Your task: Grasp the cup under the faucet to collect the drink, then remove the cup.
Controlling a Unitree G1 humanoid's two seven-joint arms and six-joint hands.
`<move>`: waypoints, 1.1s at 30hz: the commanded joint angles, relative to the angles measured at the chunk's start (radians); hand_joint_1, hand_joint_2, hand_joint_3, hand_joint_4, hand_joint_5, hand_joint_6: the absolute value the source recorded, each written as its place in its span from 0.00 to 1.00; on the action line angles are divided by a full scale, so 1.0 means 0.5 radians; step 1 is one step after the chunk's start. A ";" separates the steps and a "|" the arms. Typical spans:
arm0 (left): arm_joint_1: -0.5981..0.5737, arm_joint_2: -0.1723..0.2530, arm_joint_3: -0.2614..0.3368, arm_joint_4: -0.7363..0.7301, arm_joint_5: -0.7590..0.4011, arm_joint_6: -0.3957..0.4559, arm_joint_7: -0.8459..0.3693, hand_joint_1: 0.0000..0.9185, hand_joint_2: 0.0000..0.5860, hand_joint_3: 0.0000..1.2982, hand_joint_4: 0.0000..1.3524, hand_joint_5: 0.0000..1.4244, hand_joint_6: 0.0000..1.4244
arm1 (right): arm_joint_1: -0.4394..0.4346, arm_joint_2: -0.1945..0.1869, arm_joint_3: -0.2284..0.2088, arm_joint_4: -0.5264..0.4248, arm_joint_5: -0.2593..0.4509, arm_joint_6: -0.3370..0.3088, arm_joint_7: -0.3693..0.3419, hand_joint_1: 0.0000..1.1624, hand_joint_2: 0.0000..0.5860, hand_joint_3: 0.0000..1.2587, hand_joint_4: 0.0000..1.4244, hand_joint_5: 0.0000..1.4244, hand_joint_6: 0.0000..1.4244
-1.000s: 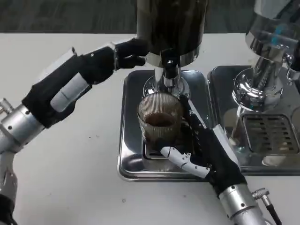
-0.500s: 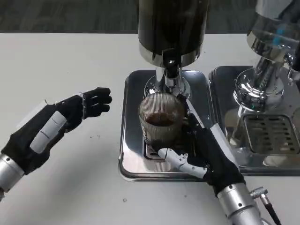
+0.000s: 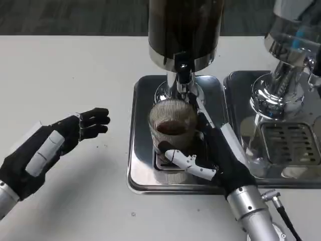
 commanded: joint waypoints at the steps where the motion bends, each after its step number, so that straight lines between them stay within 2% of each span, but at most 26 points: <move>1: 0.041 0.031 0.019 0.012 0.015 0.012 0.018 0.00 0.20 0.21 0.17 0.15 0.11 | -0.047 0.008 0.010 0.058 -0.016 0.024 -0.035 0.55 0.36 0.00 0.00 0.00 0.06; 8: 0.076 0.036 0.025 -0.004 0.016 0.021 0.017 0.00 0.21 0.24 0.19 0.17 0.11 | -0.077 0.011 0.030 0.091 -0.051 0.069 -0.080 0.59 0.35 0.00 0.00 0.02 0.09; 13: 0.086 0.042 0.029 -0.009 0.015 0.031 0.022 0.00 0.21 0.25 0.20 0.17 0.11 | -0.076 0.009 0.049 0.081 -0.096 0.112 -0.127 0.61 0.34 0.00 0.01 0.08 0.14; 19: 0.091 0.047 0.033 -0.014 0.015 0.038 0.024 0.00 0.20 0.26 0.21 0.18 0.11 | -0.074 0.021 0.079 0.063 -0.157 0.180 -0.210 0.63 0.33 0.01 0.07 0.16 0.22; 27: 0.102 0.048 0.034 -0.023 0.018 0.042 0.028 0.00 0.20 0.27 0.23 0.19 0.11 | -0.066 0.041 0.127 0.051 -0.215 0.238 -0.304 0.65 0.33 0.16 0.20 0.27 0.37; 33: 0.107 0.054 0.037 -0.028 0.018 0.039 0.032 0.00 0.21 0.27 0.24 0.20 0.11 | -0.031 0.064 0.146 0.060 -0.282 0.204 -0.490 0.66 0.32 0.30 0.33 0.43 0.60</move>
